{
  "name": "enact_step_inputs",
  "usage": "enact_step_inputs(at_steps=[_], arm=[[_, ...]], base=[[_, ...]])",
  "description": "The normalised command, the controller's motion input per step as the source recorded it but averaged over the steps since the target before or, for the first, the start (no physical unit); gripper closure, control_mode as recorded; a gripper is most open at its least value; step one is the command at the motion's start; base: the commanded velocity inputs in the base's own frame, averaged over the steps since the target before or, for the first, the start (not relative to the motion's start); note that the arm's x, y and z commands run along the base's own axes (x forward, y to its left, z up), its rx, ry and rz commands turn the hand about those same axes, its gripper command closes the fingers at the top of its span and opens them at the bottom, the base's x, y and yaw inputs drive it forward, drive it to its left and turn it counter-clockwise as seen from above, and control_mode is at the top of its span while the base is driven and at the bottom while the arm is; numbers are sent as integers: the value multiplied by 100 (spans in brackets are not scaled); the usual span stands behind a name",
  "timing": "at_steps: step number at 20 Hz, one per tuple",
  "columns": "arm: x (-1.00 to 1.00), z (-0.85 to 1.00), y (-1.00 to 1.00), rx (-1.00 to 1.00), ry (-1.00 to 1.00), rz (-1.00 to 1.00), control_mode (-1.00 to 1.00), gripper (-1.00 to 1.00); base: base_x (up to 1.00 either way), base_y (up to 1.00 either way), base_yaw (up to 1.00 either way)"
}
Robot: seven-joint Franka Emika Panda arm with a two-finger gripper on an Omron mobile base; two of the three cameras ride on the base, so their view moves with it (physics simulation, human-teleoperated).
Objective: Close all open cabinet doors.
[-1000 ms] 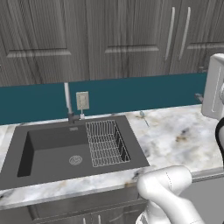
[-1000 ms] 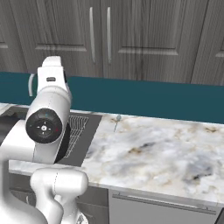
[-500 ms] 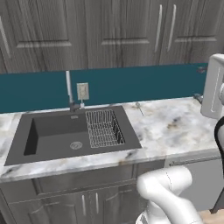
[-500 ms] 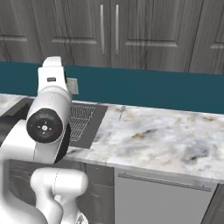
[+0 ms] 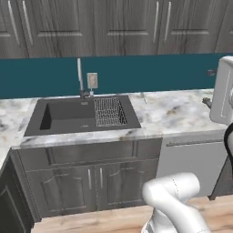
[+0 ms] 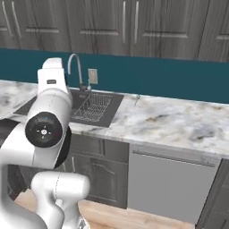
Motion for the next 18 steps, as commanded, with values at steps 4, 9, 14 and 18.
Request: enact_step_inputs(at_steps=[4,9,14,18], arm=[[0,0,0,0,0,0,100,-100],[0,0,0,0,0,0,100,-100],[0,0,0,0,0,0,100,-100],[0,0,0,0,0,0,100,-100]], base=[[-34,-11,29],[-22,-14,31],[-12,-13,39],[-3,-4,48]])
